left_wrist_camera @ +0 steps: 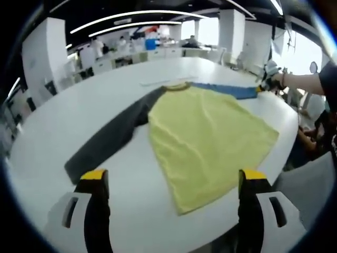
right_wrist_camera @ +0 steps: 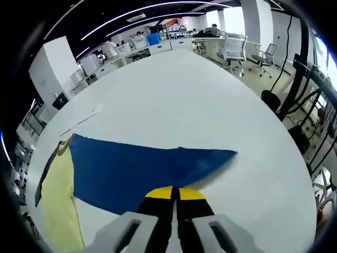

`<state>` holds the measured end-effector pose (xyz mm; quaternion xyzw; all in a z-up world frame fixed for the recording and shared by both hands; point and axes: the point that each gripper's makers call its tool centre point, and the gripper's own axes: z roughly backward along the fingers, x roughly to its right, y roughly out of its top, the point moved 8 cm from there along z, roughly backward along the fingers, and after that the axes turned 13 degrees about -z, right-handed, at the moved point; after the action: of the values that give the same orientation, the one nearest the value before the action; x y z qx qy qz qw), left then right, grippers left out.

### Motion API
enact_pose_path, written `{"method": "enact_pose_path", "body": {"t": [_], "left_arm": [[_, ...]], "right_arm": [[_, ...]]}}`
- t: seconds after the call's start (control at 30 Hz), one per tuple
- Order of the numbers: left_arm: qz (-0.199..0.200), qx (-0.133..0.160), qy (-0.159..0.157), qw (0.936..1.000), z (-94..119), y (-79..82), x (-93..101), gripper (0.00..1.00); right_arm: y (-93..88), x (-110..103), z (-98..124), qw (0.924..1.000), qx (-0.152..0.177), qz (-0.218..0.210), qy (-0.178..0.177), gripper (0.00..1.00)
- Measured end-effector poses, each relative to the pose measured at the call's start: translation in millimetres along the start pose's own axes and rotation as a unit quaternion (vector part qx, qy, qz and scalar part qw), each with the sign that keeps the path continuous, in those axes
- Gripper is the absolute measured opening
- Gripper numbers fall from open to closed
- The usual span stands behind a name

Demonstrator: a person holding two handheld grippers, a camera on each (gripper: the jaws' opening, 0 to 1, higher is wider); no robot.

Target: Fold the garment on the visible template until the final outline fits inside the template.

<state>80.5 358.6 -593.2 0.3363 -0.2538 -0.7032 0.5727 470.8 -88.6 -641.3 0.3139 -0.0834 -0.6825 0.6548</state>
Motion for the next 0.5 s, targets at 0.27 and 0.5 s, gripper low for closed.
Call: {"method": "enact_pose_path", "body": {"t": [0.27, 0.5], "left_arm": [[-0.004, 0.003, -0.004, 1.0000, 4.3, 3.0, 1.4, 0.99], [-0.002, 0.004, -0.001, 1.0000, 5.5, 1.4, -0.1, 0.99]], "right_arm": [[1.7, -3.9, 5.2, 1.0000, -0.001, 0.003, 0.000, 0.00], [6.7, -7.5, 5.6, 1.0000, -0.004, 0.007, 0.004, 0.00]]}}
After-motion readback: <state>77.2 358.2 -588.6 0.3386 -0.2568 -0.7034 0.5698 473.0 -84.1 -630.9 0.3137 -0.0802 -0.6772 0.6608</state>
